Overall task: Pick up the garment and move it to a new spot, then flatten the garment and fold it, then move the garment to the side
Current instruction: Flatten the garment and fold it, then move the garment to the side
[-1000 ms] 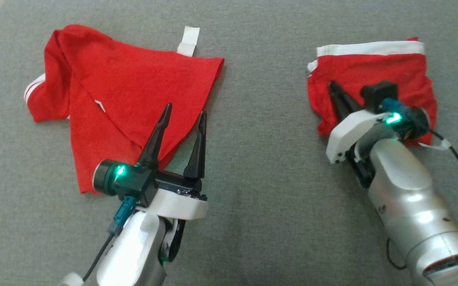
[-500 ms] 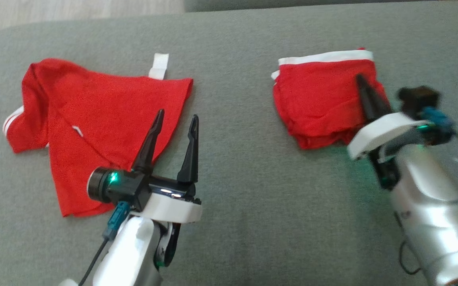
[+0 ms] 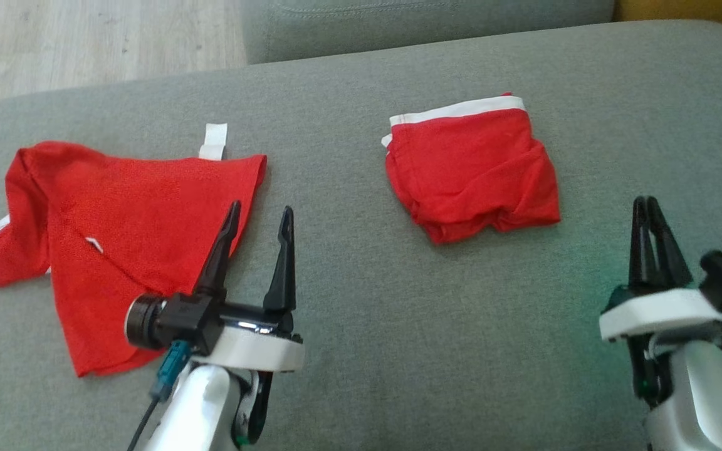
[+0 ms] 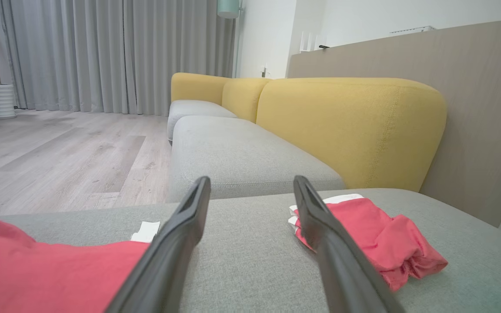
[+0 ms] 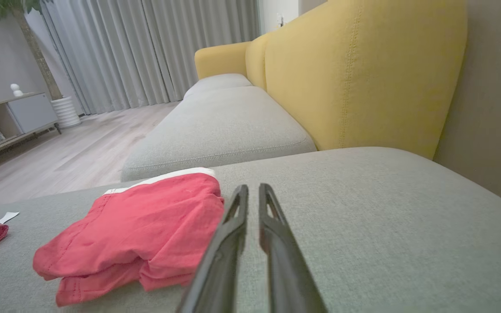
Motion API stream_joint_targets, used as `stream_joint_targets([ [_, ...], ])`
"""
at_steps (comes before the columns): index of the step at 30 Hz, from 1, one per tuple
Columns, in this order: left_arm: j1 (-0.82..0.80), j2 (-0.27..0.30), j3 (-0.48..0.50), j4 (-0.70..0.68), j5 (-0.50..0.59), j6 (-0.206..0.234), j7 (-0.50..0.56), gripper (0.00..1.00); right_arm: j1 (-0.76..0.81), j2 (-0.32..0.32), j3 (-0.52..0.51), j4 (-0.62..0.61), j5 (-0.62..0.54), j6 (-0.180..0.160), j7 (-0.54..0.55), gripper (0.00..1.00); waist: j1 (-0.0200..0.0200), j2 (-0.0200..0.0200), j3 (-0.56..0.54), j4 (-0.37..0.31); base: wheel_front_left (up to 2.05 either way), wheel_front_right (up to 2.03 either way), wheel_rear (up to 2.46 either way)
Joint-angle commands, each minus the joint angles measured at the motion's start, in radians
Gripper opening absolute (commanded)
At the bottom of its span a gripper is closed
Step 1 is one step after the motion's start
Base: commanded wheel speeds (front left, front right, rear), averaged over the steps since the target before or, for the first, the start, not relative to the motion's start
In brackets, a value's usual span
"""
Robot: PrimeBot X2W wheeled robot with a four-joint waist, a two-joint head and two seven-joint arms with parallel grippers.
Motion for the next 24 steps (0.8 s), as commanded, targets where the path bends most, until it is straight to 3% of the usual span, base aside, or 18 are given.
stream_joint_targets([
  [1, -0.006, 0.003, 0.040, -0.033, 0.012, -0.002, -0.005, 1.00, 0.004, 0.007, 0.013, -0.056, -0.002, -0.001, -0.012, 1.00, 0.0001, 0.0000, -0.006, -0.007, 0.00, 0.00, 0.00],
  [12, 0.021, 0.003, 0.044, -0.035, 0.014, -0.009, -0.005, 1.00, 0.063, 0.011, 0.028, -0.102, 0.048, -0.001, -0.012, 1.00, 0.0001, 0.0000, -0.012, -0.004, 0.00, 0.00, 0.00],
  [24, -0.014, 0.003, 0.024, -0.044, 0.021, -0.012, -0.005, 1.00, -0.014, 0.011, -0.001, -0.079, 0.033, -0.001, -0.010, 1.00, 0.0001, 0.0000, 0.063, 0.039, 0.00, 0.00, 0.00],
])
